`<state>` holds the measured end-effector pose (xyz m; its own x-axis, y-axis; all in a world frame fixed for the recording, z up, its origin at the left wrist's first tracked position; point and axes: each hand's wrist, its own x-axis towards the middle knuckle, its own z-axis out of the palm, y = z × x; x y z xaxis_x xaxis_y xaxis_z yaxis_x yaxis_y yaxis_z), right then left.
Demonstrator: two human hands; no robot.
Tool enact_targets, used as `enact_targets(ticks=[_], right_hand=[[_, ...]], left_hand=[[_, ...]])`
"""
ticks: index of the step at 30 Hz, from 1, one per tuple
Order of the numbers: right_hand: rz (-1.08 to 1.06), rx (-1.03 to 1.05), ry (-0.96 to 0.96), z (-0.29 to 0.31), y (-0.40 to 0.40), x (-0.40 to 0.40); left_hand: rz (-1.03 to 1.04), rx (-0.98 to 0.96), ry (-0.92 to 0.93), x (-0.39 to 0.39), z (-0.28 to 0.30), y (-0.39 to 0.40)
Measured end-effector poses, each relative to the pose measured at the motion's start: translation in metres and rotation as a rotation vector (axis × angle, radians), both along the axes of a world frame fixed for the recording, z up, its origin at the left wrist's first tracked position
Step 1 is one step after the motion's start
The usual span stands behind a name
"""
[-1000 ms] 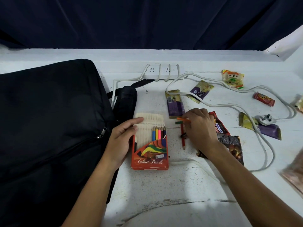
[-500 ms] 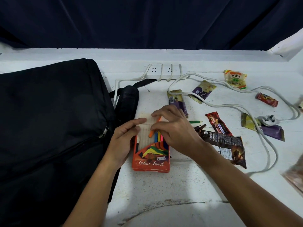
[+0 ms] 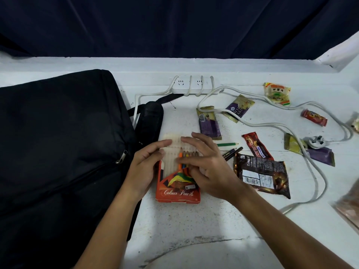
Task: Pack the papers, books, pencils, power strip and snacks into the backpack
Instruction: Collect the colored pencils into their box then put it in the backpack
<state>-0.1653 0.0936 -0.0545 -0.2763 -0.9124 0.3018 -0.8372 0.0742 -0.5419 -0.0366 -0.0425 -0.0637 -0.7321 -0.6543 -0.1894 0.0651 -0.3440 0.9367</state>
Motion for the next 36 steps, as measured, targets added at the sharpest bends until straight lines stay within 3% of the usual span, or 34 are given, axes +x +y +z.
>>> enact_targets(ticks=[8, 12, 14, 17, 22, 29, 36], right_hand=[[-0.016, 0.018, -0.016, -0.002, 0.006, 0.004], [-0.081, -0.081, -0.185, 0.0, 0.009, -0.001], [-0.217, -0.106, -0.075, -0.001, 0.011, -0.012], [-0.372, 0.026, 0.116, -0.003, 0.019, -0.032], [-0.448, 0.246, 0.282, -0.008, 0.033, -0.035], [-0.392, 0.078, 0.36, -0.015, 0.037, -0.044], [-0.332, -0.191, 0.281, -0.006, 0.019, -0.032]], left_hand=[[-0.009, 0.003, 0.014, 0.0, 0.0, 0.0], [0.001, 0.018, 0.003, 0.0, 0.0, 0.001], [0.007, 0.029, -0.009, -0.001, 0.0, 0.001], [0.005, 0.033, -0.018, -0.001, 0.001, 0.001], [-0.003, 0.017, -0.033, 0.0, 0.002, 0.001], [-0.008, -0.001, -0.043, 0.0, 0.003, 0.001], [-0.01, 0.021, -0.038, 0.0, 0.003, 0.002]])
